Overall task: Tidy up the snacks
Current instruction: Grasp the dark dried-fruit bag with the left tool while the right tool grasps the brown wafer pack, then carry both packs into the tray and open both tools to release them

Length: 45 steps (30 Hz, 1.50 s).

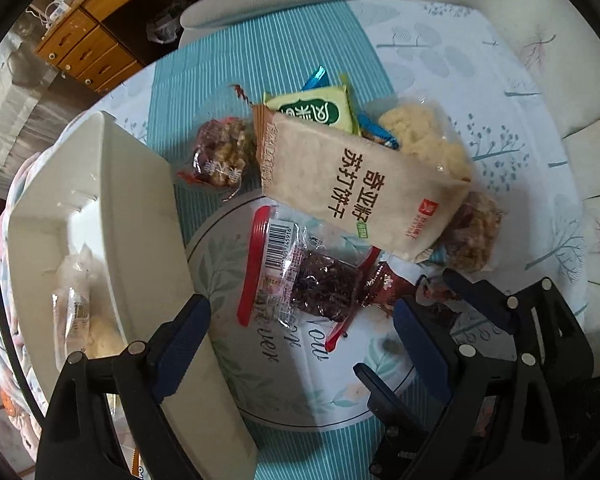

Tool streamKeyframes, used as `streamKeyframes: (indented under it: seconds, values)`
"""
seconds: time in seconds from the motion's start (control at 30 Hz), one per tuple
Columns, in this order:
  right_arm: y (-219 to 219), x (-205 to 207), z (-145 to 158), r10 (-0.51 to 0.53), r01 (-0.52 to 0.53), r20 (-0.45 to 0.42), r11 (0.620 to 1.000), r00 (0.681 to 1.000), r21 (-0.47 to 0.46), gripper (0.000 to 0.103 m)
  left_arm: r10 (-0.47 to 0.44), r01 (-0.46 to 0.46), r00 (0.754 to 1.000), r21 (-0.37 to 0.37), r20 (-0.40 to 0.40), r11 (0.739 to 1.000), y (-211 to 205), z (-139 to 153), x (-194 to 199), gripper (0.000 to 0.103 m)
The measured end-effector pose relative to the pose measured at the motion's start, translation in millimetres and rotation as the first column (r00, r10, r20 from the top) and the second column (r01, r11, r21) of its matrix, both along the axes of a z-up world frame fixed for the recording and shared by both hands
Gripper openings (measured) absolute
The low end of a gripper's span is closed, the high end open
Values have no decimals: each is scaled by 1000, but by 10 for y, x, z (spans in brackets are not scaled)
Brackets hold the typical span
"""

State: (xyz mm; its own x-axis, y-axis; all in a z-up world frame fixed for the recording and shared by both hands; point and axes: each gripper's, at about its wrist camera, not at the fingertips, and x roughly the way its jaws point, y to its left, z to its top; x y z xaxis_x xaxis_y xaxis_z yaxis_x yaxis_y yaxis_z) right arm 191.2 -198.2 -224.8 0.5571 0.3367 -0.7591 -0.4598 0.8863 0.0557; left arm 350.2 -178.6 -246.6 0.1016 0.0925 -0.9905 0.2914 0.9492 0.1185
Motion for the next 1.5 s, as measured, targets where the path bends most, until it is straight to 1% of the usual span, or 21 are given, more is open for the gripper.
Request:
streamKeyframes:
  seconds: [0.07,0.1,0.13,0.27,0.3,0.4,0.47,0.63,0.73,0.77,0.8,0.83,0.9,0.97,1.07,1.17,1.2,1.23,1.4,1.5]
  values:
    - [-9,34,-13,0,0,-12,1000,1000,17,72,2,-2,1000,7,-18,1000,-3,-62,35,90]
    - [-7,47,-36,2,-2,-19,1000,1000,15,72,5,-5,1000,11,-29,1000,2,-88,53,86]
    - [-10,49,-47,6,-6,-17,1000,1000,9,72,8,-8,999,13,-40,1000,3,-119,68,83]
    - [53,56,-73,31,-31,0,999,1000,-22,73,33,-32,996,11,-79,999,44,-241,135,74]
    - [89,32,-71,34,-34,1,999,999,-30,73,40,-39,995,11,-87,999,67,-272,158,68]
    - [120,29,-63,42,-42,0,997,999,-66,73,70,-72,990,-8,-122,997,95,-356,233,63]
    - [132,16,-71,42,-42,-6,995,999,-89,73,84,-88,988,-23,-133,996,114,-383,266,62]
    - [112,-5,-59,29,-33,-33,993,999,-115,73,87,-94,986,-42,-143,995,156,-426,311,60]
    - [86,10,-73,2,-8,-40,991,999,-131,73,100,-111,983,-63,-153,992,219,-464,375,58]
    - [73,12,-87,-6,0,-43,991,999,-137,73,120,-129,975,-40,-189,991,171,-488,348,58]
    - [76,43,-108,-18,11,-51,989,999,-145,72,122,-133,974,-47,-192,990,189,-501,361,56]
    - [48,52,-109,-26,18,-64,992,998,-127,72,123,-135,973,-48,-197,990,207,-516,359,51]
    - [-14,64,-107,-38,29,-83,994,996,-108,72,118,-128,972,-37,-201,991,222,-563,332,51]
    - [-12,53,-100,-32,23,-77,993,997,-113,72,103,-110,976,-27,-193,994,206,-581,312,51]
    - [-43,67,-63,-26,17,-83,994,996,-105,72,104,-112,975,-31,-194,993,190,-604,293,50]
    - [-26,50,-38,-20,12,-83,995,996,-98,59,102,-111,976,-35,-193,993,198,-623,281,50]
    - [-45,53,-29,-21,13,-83,995,996,-97,52,103,-112,976,-34,-193,993,202,-629,277,50]
    - [-47,50,-20,-20,12,-86,995,996,-96,49,107,-115,975,-33,-194,993,203,-635,266,50]
    - [-102,124,-35,-16,3,-119,994,993,-109,44,120,-128,968,-22,-220,992,208,-579,169,48]
    - [-115,85,-2,-19,2,-152,994,988,-110,42,128,-132,963,1,-236,991,229,-572,111,46]
